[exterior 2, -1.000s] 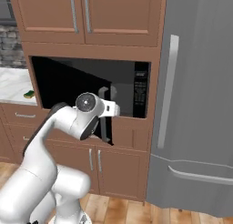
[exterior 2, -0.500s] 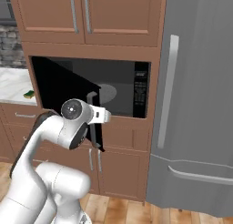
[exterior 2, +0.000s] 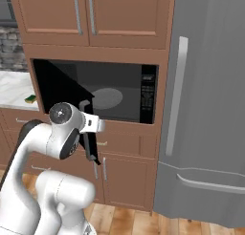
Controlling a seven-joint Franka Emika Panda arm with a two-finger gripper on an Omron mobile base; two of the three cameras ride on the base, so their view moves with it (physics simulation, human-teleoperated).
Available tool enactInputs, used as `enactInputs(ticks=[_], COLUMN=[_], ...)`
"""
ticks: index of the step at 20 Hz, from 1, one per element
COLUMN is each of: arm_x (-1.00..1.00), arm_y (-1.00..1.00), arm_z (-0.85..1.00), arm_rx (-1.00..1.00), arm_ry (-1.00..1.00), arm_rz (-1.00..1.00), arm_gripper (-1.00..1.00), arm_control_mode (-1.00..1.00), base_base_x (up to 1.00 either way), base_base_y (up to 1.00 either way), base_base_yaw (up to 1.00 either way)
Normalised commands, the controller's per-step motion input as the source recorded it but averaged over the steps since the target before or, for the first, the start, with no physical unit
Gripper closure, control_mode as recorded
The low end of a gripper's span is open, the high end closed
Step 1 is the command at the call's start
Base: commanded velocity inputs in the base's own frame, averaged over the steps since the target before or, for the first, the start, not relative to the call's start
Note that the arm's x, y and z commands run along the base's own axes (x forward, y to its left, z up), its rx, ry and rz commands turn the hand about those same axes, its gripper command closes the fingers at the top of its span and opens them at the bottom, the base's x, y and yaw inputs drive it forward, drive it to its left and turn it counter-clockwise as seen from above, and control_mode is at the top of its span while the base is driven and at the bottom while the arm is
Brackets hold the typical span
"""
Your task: Place the sponge inside the microwave to prepare for sanitizing.
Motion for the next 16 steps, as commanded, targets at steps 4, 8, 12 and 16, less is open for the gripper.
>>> enactInputs(ticks=[4, 8, 12, 16], arm_x=[-0.45, -0.44, -0.43, -0.40], arm_y=[0.40, 0.45, 0.53, 0.56], arm_z=[-0.08, -0.08, -0.11, -0.11], arm_rx=[0.00, 0.00, 0.00, 0.00], arm_ry=[0.00, 0.00, -0.07, -0.11], arm_rz=[0.00, 0.00, 0.00, 0.00], arm_gripper=[1.00, 1.00, 1.00, 1.00], arm_control_mode=[-1.00, -1.00, -1.00, -1.00], base_base_x=[0.00, 0.00, 0.00, 0.00], base_base_y=[0.00, 0.00, 0.00, 0.00], base_base_yaw=[0.00, 0.00, 0.00, 0.00])
